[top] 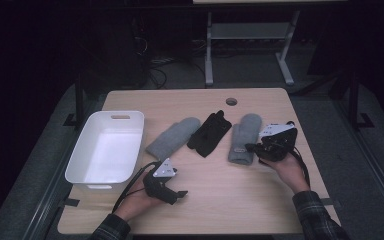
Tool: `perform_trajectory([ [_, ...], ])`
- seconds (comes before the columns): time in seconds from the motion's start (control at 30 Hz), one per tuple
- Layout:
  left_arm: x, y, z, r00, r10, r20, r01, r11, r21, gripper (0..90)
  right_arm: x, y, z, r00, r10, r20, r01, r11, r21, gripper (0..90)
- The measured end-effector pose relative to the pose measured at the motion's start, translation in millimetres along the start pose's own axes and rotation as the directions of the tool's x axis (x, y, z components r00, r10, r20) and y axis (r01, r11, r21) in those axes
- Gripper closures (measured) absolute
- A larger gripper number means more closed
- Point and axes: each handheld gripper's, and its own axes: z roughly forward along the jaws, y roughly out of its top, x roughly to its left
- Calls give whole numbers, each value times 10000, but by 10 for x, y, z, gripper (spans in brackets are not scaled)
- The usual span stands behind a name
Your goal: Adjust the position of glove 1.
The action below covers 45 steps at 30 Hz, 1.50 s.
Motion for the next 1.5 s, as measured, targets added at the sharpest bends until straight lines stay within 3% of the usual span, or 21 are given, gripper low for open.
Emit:
perform_trajectory([
  [0.37,-1,0,0,10000,-24,7,24,10000,6,122,-57,10,164,10000,79,-21,-78,9992,379,900],
  [0.63,-1,0,0,10000,-26,1,26,10000,2,123,-40,-21,204,9991,133,-410,-106,9978,651,900],
  [1.5,0,1,-1,10000,3,-5,-3,10000,53,123,368,-115,113,9841,-407,-1729,571,9942,908,900],
])
